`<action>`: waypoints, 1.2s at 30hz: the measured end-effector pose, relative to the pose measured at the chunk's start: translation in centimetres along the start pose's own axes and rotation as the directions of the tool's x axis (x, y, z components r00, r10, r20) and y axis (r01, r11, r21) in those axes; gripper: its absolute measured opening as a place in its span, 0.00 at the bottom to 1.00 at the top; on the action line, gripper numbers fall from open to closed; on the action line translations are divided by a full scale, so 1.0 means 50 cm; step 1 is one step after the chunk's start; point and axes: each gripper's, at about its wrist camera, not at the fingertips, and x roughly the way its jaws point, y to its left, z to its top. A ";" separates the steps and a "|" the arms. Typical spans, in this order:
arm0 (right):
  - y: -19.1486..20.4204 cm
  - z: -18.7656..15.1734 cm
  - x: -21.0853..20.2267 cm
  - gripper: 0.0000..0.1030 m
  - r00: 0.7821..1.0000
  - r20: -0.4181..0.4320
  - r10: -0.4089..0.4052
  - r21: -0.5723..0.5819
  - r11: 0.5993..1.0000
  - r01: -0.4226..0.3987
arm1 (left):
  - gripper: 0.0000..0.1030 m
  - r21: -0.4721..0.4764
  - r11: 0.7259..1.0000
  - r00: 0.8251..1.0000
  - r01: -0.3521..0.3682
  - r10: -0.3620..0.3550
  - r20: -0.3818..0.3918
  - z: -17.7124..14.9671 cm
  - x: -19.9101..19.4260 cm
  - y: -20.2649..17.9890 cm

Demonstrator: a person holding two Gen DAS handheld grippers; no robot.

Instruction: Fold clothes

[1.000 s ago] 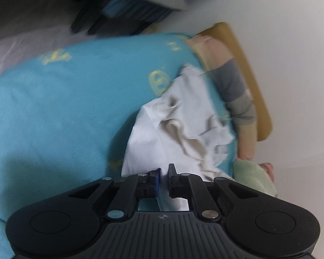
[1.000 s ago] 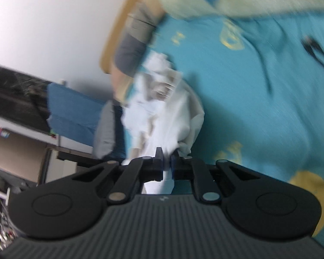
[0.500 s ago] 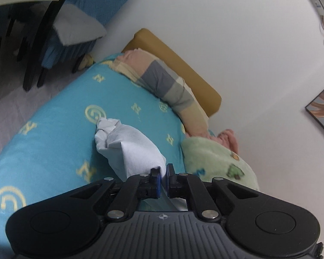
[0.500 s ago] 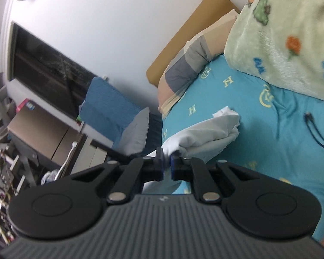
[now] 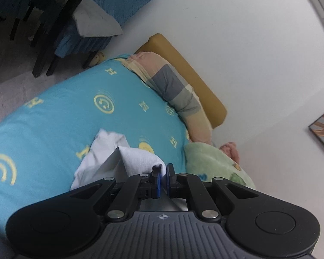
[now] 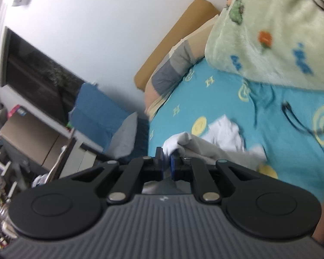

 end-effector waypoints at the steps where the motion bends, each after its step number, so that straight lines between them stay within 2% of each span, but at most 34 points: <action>1: 0.001 0.016 0.038 0.10 1.000 0.001 -0.023 0.010 1.000 0.023 | 0.05 0.004 1.000 1.000 -0.021 0.021 -0.004 0.017 0.032 -0.009; 4: -0.008 0.055 0.148 0.10 0.996 0.000 -0.090 0.035 0.995 0.089 | 0.06 0.018 0.996 0.996 -0.083 0.083 -0.017 0.069 0.127 -0.034; 9: -0.077 0.068 0.297 0.10 0.987 -0.048 -0.154 0.025 0.988 0.155 | 0.06 0.065 0.991 0.991 -0.116 0.120 -0.067 0.075 0.273 0.019; 12: -0.127 0.060 0.347 0.11 0.983 -0.092 -0.160 0.028 0.986 0.163 | 0.07 0.094 0.989 0.989 -0.112 0.121 -0.089 0.064 0.334 0.059; 16: -0.156 0.058 0.382 0.12 0.977 -0.134 -0.164 0.054 0.983 0.173 | 0.09 0.124 0.986 0.987 -0.110 0.123 -0.106 0.058 0.364 0.070; 17: -0.156 0.060 0.385 0.14 0.976 -0.141 -0.167 0.059 0.983 0.177 | 0.17 0.136 0.986 0.988 -0.094 0.109 -0.107 0.059 0.364 0.067; 18: -0.153 0.062 0.385 0.23 0.975 -0.144 -0.166 0.056 0.983 0.176 | 0.24 0.149 0.986 0.990 -0.077 0.094 -0.108 0.060 0.363 0.063; 19: -0.145 0.063 0.379 0.32 0.979 -0.140 -0.151 0.043 0.986 0.159 | 0.45 0.161 0.986 0.991 -0.048 0.066 -0.113 0.062 0.360 0.060; 20: -0.136 0.062 0.370 0.58 0.983 -0.132 -0.126 0.028 0.991 0.131 | 0.66 0.179 0.983 0.992 -0.025 0.047 -0.116 0.062 0.355 0.054; 21: -0.127 0.061 0.361 0.78 0.987 -0.124 -0.100 0.013 0.995 0.103 | 0.74 0.205 0.979 0.993 -0.015 0.038 -0.111 0.061 0.346 0.044; 22: -0.119 0.060 0.353 0.83 0.990 -0.117 -0.074 -0.003 0.997 0.075 | 0.83 0.246 0.969 0.994 -0.005 0.031 -0.102 0.057 0.333 0.032; 25: -0.088 0.050 0.317 0.81 0.992 -0.121 -0.030 -0.079 0.997 0.020 | 0.89 0.380 0.925 0.996 0.018 0.015 -0.085 0.037 0.295 -0.005; 28: -0.057 0.027 0.284 0.81 0.993 -0.107 -0.049 -0.206 0.978 0.026 | 0.98 0.482 0.876 0.998 -0.021 0.049 -0.046 0.004 0.268 -0.028; 29: -0.053 0.021 0.290 0.79 0.992 -0.110 -0.066 -0.246 0.969 0.037 | 0.98 0.507 0.861 0.997 -0.036 0.062 -0.035 -0.006 0.269 -0.032; 31: -0.050 0.010 0.322 0.62 0.986 -0.121 -0.111 -0.314 0.947 0.068 | 0.98 0.546 0.836 0.995 -0.059 0.093 -0.035 -0.023 0.285 -0.036; 33: -0.046 -0.001 0.354 0.40 0.979 -0.128 -0.157 -0.382 0.919 0.097 | 0.98 0.576 0.813 0.992 -0.088 0.126 -0.027 -0.034 0.314 -0.037; 36: -0.045 -0.016 0.407 0.38 0.965 -0.128 -0.227 -0.476 0.868 0.141 | 0.96 0.609 0.781 0.983 -0.140 0.183 -0.009 -0.047 0.365 -0.030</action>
